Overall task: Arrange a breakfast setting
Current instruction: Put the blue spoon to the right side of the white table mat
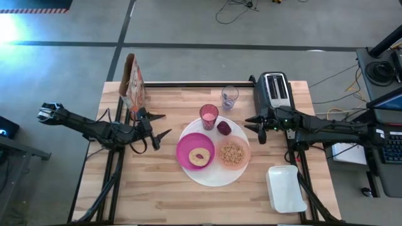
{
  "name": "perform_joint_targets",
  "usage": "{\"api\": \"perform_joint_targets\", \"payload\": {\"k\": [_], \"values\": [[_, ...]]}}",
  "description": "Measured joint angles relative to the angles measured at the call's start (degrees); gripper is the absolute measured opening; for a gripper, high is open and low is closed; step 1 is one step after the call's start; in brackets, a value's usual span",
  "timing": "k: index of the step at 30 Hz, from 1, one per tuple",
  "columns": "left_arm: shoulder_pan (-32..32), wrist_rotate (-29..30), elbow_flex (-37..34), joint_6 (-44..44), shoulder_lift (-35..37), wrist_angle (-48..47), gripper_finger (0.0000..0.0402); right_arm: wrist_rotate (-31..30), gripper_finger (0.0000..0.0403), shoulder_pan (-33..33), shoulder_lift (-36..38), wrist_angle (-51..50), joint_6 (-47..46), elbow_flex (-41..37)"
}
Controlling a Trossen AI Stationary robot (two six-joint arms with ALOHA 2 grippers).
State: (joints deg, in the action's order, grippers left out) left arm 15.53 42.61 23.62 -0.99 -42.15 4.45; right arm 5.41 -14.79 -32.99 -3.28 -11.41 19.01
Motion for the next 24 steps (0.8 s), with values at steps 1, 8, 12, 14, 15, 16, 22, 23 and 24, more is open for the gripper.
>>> {"api": "perform_joint_targets", "payload": {"k": [1, 8, 12, 14, 15, 16, 22, 23, 24], "values": [[0.01, 0.00, 0.00, 0.00, 0.00, 0.00, 0.0306, -0.01, 0.0139, 0.00, 0.00, 0.18, -0.10, -0.02], [0.01, 0.02, 0.00, -0.01, 0.00, -0.02, 0.0306, -0.94, 0.0139, -0.15, -0.21, 6.86, -1.45, -0.23], [0.00, 0.04, 0.00, -0.03, 0.00, -0.04, 0.0306, -1.09, 0.0137, -0.11, -1.63, 10.28, -2.78, -0.12], [0.00, 0.04, 0.00, -0.48, 0.00, -0.04, 0.0306, -1.09, 0.0138, -0.11, -2.75, 11.33, -2.74, -0.12], [0.00, 0.04, 0.00, -0.77, 0.00, -0.04, 0.0306, -1.07, 0.0139, -0.13, -3.33, 12.11, -2.72, -0.12], [0.00, 0.04, 0.00, -1.08, 0.00, 0.00, 0.0306, -1.09, 0.0140, -0.13, -3.94, 12.85, -2.72, -0.12], [0.00, 0.04, 0.00, -1.53, 0.01, 0.52, 0.0306, -1.08, 0.0148, -0.13, -7.73, 19.15, -2.59, 0.07], [0.02, 0.04, 0.00, -1.53, 0.00, 0.52, 0.0306, -1.32, 0.0149, -0.15, -8.37, 19.51, -2.59, 0.47], [0.01, 0.04, 0.00, -1.53, 0.00, 0.52, 0.0306, -2.12, 0.0150, -0.13, -9.03, 19.62, -2.57, 0.91]]}}
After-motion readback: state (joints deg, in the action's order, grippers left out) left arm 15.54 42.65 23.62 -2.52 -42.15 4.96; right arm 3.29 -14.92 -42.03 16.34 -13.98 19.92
